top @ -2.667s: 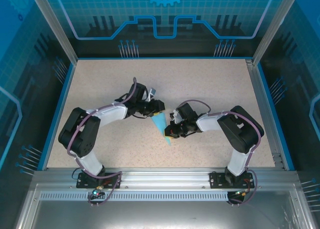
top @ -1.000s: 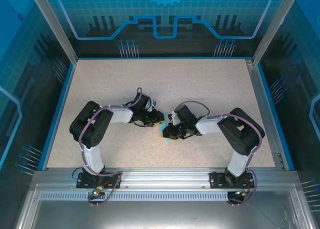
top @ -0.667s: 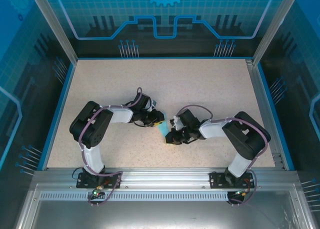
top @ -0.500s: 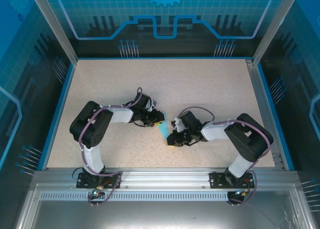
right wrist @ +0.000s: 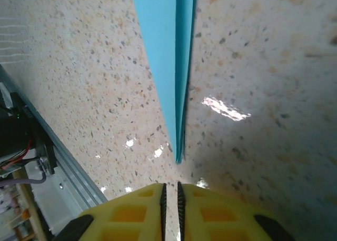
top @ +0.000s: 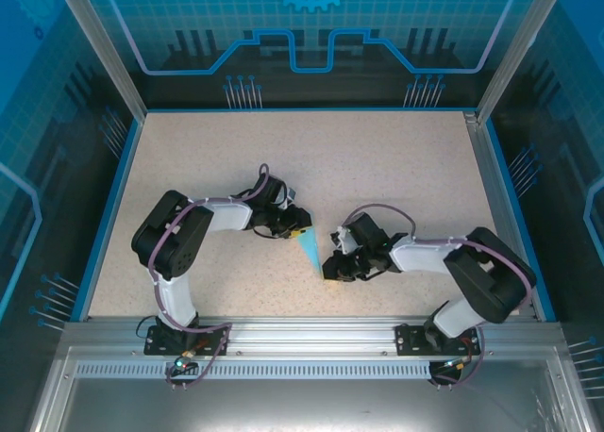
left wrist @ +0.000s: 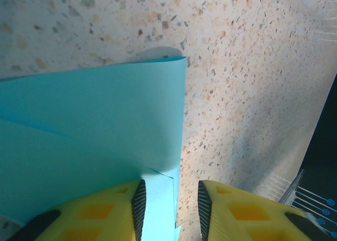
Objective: Fold a paper plane with a square sheet of paper (pick it up from the middle)
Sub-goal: Fold the wing for the fifth time at the center of the table.
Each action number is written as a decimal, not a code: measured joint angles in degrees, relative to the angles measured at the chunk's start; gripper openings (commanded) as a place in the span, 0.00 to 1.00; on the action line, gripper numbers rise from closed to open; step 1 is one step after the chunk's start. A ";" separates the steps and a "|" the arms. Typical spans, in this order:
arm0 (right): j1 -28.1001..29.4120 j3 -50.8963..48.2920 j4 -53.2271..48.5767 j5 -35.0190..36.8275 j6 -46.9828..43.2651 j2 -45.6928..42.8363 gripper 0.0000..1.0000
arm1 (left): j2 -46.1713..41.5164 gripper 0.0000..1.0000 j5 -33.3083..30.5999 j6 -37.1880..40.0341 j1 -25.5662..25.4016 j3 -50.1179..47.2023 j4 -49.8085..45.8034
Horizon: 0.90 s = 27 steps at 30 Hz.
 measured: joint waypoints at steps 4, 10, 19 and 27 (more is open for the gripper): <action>-1.42 0.02 -3.87 6.36 -0.35 -6.71 0.24 | -1.22 0.53 -1.64 0.48 -0.07 1.22 -3.45; -2.58 0.04 -9.51 16.50 -0.17 -11.56 0.32 | -7.50 0.62 -8.52 2.95 -0.57 7.21 -15.45; -2.95 2.75 -9.35 19.89 -0.04 -8.24 0.34 | -11.82 0.64 -19.82 2.71 -3.69 16.98 -32.61; -2.97 6.84 -6.38 19.34 0.15 -1.66 0.35 | -2.56 0.64 -24.13 0.28 -7.28 24.15 -43.36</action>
